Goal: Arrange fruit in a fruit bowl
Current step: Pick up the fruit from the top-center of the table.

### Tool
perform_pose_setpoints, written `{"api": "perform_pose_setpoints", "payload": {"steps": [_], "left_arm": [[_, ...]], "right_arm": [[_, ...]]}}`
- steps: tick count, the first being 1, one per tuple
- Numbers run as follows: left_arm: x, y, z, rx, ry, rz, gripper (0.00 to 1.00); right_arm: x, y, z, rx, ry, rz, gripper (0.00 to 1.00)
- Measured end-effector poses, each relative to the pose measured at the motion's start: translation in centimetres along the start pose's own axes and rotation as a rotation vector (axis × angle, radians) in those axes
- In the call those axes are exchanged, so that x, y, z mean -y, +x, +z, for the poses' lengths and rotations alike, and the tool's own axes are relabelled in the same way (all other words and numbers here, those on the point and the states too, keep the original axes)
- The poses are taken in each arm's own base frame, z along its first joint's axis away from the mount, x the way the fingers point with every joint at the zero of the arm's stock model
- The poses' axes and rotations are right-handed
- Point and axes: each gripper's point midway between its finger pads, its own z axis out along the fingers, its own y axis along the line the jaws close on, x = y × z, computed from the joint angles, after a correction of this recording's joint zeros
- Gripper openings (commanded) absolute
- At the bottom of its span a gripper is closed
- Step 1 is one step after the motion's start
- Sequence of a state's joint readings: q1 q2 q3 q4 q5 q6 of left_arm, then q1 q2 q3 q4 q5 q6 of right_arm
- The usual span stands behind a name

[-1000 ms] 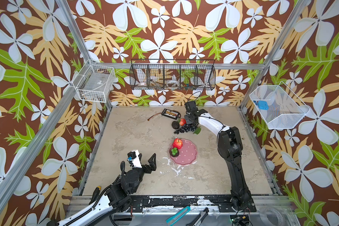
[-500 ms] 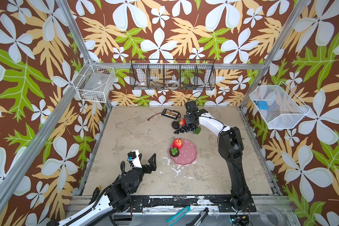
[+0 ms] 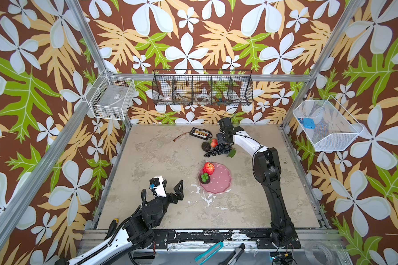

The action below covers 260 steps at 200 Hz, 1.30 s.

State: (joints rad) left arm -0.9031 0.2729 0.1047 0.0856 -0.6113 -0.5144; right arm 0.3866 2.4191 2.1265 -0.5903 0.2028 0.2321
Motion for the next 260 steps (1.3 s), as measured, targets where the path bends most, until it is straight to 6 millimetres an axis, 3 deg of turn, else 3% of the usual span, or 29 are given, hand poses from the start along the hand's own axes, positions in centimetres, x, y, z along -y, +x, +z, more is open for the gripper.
{"api": "perform_pose_setpoints", "payload": {"steps": [55,122,160,195,230,260], "left_arm": [[0.0,0.0,0.0,0.001,0.0,-0.001,0.98],[0.1,0.0,0.0,0.0,0.004,-0.002,0.98],[0.1,-0.1,0.0,0.001,0.005,-0.003,0.98],[0.1,0.0,0.0,0.0,0.007,-0.003,0.98],[0.1,0.2,0.0,-0.007,0.005,0.002,0.98],[0.1,0.3,0.1,-0.011,0.005,0.004,0.98]], "right_arm": [[0.7,0.3,0.8,-0.018,-0.026,0.05,0.71],[0.0,0.9,2.3,-0.03,-0.056,0.064,0.69],[-0.1,1.0,2.8,-0.035,-0.065,0.072,0.6],[-0.3,0.9,2.8,-0.033,-0.071,0.072,0.51],[-0.2,0.6,2.5,-0.027,-0.073,0.074,0.5],[0.0,-0.5,0.7,0.002,-0.077,0.075,0.5]]}}
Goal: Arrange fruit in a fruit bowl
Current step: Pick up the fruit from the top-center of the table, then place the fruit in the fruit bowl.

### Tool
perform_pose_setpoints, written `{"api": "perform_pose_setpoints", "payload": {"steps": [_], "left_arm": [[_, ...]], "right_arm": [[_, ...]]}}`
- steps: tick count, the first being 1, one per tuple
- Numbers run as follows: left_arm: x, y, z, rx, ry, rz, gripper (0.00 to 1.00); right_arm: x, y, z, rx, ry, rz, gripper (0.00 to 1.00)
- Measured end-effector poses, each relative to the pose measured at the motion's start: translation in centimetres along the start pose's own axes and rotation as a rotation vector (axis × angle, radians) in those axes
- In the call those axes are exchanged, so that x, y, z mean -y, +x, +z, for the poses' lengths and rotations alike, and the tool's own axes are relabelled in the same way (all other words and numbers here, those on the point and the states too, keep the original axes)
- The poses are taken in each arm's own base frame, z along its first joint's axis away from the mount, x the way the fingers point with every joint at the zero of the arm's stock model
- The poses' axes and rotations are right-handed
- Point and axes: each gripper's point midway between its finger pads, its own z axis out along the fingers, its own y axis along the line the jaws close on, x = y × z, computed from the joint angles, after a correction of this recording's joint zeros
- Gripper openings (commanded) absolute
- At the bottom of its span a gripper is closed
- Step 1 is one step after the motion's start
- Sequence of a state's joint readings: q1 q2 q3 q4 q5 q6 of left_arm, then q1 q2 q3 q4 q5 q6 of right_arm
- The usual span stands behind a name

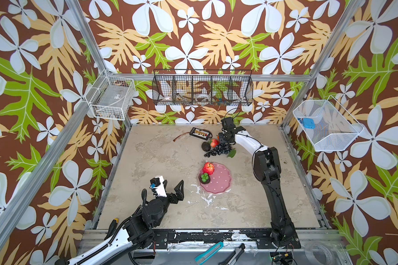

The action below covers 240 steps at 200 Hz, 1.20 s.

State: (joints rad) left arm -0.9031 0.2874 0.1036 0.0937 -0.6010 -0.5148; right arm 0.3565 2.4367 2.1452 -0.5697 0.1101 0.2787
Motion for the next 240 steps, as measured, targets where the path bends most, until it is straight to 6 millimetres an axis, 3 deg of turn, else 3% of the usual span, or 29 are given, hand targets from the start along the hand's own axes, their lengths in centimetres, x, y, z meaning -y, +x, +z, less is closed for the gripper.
{"api": "perform_pose_setpoints", "payload": {"steps": [53,88,133,170,221,240], "left_arm": [[0.1,0.3,0.2,-0.012,0.001,0.007,0.98],[0.1,0.5,0.3,-0.017,-0.002,0.011,0.98],[0.2,0.4,0.3,-0.013,0.001,0.011,0.98],[0.2,0.3,0.3,-0.009,0.003,0.009,0.99],[0.4,-0.4,0.0,0.015,0.017,-0.006,0.99],[0.5,-0.8,-0.1,0.028,0.022,-0.016,0.98]], "right_arm": [[0.1,-1.7,-3.6,0.047,-0.013,-0.014,0.49],[-0.4,-0.4,-7.4,0.041,-0.035,-0.044,0.48],[-2.7,5.2,-12.4,-0.017,-0.098,-0.147,0.48],[-4.6,10.0,-15.4,-0.083,-0.142,-0.233,0.49],[-6.6,17.7,-16.2,-0.266,-0.185,-0.354,0.49],[-6.7,19.5,-16.1,-0.317,-0.189,-0.375,0.49]]}}
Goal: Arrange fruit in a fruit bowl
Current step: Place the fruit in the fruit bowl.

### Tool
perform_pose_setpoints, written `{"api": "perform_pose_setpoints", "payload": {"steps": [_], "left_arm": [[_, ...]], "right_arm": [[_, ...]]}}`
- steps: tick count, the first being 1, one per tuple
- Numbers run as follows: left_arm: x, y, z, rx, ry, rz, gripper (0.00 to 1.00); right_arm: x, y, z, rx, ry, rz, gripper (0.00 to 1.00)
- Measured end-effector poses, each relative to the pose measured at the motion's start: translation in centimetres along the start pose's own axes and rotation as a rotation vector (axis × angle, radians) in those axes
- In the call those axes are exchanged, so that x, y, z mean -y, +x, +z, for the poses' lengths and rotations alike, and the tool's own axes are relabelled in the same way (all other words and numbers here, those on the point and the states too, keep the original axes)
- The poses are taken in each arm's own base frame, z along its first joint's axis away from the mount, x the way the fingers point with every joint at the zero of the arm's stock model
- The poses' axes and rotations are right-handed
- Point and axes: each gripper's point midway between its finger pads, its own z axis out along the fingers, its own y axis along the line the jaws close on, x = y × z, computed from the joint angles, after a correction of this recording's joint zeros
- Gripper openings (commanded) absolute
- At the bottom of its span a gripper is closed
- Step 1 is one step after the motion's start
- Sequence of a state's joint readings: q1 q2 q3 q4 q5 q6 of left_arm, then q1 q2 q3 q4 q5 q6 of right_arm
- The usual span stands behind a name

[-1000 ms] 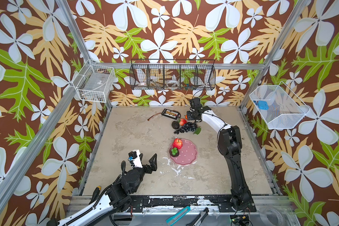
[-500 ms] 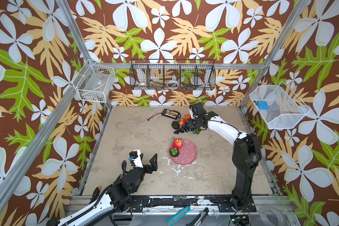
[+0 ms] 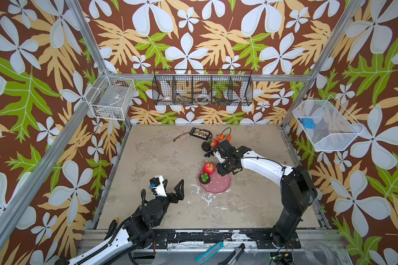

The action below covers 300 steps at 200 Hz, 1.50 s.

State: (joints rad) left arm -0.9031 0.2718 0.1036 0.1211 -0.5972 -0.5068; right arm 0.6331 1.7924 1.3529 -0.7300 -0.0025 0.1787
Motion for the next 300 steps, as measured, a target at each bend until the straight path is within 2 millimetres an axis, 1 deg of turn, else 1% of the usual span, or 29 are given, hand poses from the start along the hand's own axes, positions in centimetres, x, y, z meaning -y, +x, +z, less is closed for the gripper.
{"api": "perform_pose_setpoints", "payload": {"steps": [14,51,105,124,160,180,230,267,300], "left_arm": [[0.0,-0.1,-0.1,0.004,0.001,-0.003,0.99],[-0.2,0.0,-0.2,0.0,-0.005,0.002,0.99],[-0.3,0.2,-0.2,-0.008,-0.009,0.008,0.98],[-0.3,0.2,-0.2,-0.008,-0.009,0.008,0.99],[-0.3,0.2,-0.2,-0.008,-0.009,0.008,0.99],[-0.3,0.2,-0.2,-0.008,-0.009,0.008,0.99],[-0.3,0.2,-0.2,-0.008,-0.01,0.008,0.98],[-0.3,0.2,-0.2,-0.008,-0.01,0.008,0.98],[-0.3,0.2,-0.1,-0.008,-0.01,0.008,0.99]], "right_arm": [[0.1,0.5,0.4,-0.021,0.003,-0.001,0.49],[0.0,1.0,1.8,-0.06,0.005,-0.003,0.49],[-0.1,0.1,3.0,-0.063,0.01,-0.008,0.51],[0.1,0.0,3.4,-0.069,0.018,-0.011,0.51],[0.3,-0.2,3.5,-0.067,0.024,-0.012,0.53],[0.7,-0.4,3.8,-0.067,0.037,-0.012,0.53],[0.9,-0.8,4.4,-0.069,0.041,-0.014,0.53],[0.9,-1.1,4.6,-0.062,0.041,-0.017,0.61],[1.1,-1.1,4.6,-0.062,0.045,-0.015,0.63]]}}
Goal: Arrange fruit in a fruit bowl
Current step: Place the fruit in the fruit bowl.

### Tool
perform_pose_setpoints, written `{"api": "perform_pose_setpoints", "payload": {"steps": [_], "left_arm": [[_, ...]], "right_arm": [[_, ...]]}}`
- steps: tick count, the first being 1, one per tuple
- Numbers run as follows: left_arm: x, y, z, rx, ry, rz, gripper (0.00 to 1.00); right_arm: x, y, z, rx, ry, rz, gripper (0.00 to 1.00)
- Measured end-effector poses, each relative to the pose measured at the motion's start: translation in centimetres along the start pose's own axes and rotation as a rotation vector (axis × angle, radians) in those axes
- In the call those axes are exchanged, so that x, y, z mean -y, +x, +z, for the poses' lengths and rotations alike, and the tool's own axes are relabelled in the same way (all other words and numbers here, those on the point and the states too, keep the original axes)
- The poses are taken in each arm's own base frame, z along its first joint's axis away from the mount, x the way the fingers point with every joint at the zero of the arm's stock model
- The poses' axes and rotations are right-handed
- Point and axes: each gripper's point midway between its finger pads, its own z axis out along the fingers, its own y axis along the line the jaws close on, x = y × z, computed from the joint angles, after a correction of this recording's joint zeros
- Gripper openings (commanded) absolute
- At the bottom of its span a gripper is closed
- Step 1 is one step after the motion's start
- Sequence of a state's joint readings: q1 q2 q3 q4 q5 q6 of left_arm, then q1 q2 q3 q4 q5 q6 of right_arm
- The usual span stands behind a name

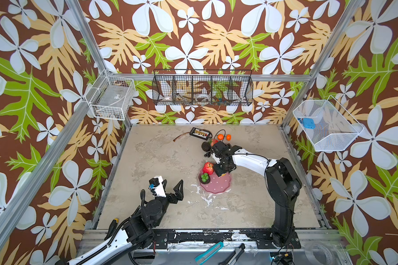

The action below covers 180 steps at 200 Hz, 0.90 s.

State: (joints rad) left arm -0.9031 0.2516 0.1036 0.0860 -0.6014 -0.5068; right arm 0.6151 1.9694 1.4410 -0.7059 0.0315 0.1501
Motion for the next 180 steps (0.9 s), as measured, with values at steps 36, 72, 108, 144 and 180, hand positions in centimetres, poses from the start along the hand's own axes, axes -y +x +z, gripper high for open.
{"api": "perform_pose_setpoints", "payload": {"steps": [36,72,108,144,180], "left_arm": [[-0.1,0.2,0.1,-0.009,-0.005,0.007,0.99],[-0.1,0.5,0.2,-0.017,-0.009,0.013,0.99],[-0.1,0.5,0.2,-0.02,-0.01,0.015,0.98],[-0.1,0.6,0.3,-0.02,-0.01,0.015,0.99],[-0.1,0.5,0.3,-0.019,-0.01,0.015,0.99]], "right_arm": [[0.1,-0.1,-0.3,0.008,0.002,0.001,0.66],[0.1,-0.3,-0.9,0.023,0.001,0.002,0.71],[0.2,-0.3,-1.7,0.039,-0.001,0.004,0.77],[0.2,-0.5,-3.2,0.073,-0.005,0.009,0.79],[0.5,0.0,-5.8,0.129,-0.009,0.03,0.79]]}}
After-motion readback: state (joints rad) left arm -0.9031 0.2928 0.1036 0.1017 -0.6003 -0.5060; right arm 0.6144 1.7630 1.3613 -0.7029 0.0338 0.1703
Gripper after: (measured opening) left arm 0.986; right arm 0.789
